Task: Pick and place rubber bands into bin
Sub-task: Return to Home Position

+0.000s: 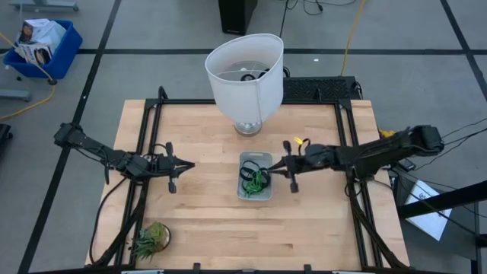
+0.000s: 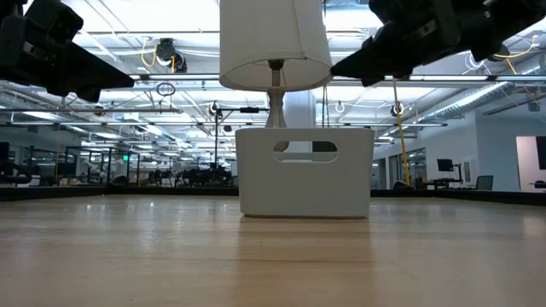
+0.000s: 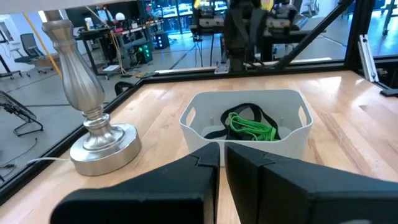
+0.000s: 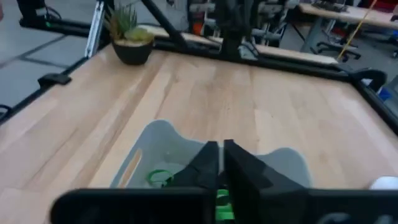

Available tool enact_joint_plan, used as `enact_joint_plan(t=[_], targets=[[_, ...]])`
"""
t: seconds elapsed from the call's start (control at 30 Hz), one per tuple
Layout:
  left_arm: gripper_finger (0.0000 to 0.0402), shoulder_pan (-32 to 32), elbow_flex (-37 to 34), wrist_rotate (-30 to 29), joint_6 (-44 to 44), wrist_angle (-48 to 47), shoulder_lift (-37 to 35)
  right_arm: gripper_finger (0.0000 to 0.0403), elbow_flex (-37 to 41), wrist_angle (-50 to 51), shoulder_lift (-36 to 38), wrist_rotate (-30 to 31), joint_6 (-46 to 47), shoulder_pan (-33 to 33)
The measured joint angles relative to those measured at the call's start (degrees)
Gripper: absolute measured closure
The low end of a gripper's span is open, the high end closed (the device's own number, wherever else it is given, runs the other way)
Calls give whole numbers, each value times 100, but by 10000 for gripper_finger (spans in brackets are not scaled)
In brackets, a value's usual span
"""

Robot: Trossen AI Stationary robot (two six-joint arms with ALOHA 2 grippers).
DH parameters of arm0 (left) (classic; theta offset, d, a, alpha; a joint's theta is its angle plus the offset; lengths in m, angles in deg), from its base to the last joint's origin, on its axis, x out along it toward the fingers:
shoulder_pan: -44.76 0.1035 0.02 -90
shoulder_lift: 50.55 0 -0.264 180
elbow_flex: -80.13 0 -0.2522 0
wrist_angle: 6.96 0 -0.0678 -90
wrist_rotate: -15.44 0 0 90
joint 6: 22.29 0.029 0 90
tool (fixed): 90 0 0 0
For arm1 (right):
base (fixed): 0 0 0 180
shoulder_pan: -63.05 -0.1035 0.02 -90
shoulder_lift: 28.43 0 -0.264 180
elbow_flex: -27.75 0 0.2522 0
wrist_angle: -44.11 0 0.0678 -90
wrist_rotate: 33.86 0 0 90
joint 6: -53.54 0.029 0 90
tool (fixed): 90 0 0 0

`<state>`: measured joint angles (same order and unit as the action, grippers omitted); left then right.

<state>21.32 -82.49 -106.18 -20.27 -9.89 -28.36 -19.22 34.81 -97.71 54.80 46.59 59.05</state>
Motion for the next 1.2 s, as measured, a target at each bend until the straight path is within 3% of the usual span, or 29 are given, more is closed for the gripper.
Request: enact_joint_plan(t=[0.3, 0.43, 0.67, 0.8, 0.97, 1.2], targets=[[373, -1, 0, 0, 34, -57, 13, 400, 461, 486, 1162, -197, -99, 218], [396, -1, 0, 0, 127, -89, 122, 402, 975, 396, 1891, -191, -25, 213], [398, -1, -2, -141, -65, -30, 649, 402, 1916, 229, 2881, -202, 337, 215], [399, 79, -2, -341, 135, 574, 1087, 402, 2345, -487, 3120, -599, 317, 334], [400, 235, -1, -313, 728, 1327, 1494, 403, 2459, -833, 3158, -1300, 458, 941], [400, 7, -2, -293, 1285, 1498, 1231, 403, 2459, -839, 3537, -2260, 698, 1800]])
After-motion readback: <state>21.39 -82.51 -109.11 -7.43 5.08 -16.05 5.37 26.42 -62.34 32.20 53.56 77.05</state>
